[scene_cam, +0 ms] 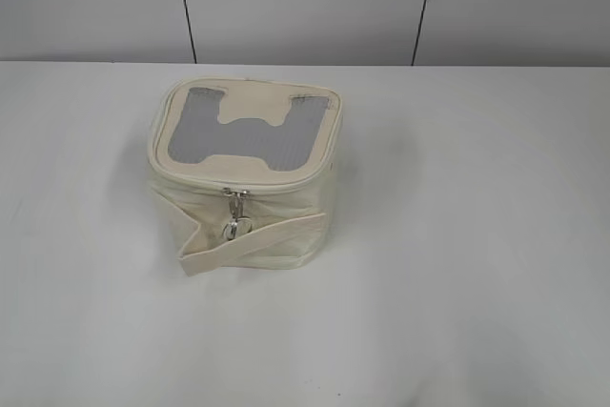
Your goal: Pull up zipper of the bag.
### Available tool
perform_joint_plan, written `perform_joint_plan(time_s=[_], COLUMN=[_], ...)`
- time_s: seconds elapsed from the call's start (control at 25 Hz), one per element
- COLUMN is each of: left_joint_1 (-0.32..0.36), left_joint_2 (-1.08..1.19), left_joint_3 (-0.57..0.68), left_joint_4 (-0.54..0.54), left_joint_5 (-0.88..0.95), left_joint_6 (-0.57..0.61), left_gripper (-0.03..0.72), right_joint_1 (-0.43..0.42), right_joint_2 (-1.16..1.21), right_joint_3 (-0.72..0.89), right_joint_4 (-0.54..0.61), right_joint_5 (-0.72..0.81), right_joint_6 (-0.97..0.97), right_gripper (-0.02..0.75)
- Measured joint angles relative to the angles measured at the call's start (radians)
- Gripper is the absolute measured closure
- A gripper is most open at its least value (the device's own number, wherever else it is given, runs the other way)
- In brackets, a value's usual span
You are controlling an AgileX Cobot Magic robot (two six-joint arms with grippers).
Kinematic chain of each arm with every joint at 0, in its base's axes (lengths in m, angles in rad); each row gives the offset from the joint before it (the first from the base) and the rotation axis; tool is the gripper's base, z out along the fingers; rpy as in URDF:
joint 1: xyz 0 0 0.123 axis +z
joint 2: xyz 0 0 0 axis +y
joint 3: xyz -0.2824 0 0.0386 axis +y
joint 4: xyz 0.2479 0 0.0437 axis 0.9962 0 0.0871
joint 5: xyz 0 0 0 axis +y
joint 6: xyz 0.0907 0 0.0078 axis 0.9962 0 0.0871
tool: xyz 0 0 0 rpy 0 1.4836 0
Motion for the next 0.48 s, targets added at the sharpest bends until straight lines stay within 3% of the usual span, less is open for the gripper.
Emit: perform_joint_plan(time_s=[0.12,0.36,0.48], left_joint_1=[0.014,0.245,0.310], left_joint_2=[0.000,0.000,0.000], left_joint_3=[0.000,0.000,0.000], left_joint_4=[0.000,0.000,0.000], left_joint_5=[0.000,0.000,0.000], left_joint_6=[0.000,0.000,0.000], left_gripper=[0.446,0.447,0.447], right_joint_1=[-0.038,-0.368,-0.483], right_joint_2=[0.000,0.000,0.000], right_joint_3=[0.000,0.000,0.000], right_joint_4=[0.004,0.007,0.007], right_joint_5=[-0.001,-0.002,-0.002], right_joint_6=[0.000,0.000,0.000], right_gripper=[0.230,0.231,0.231])
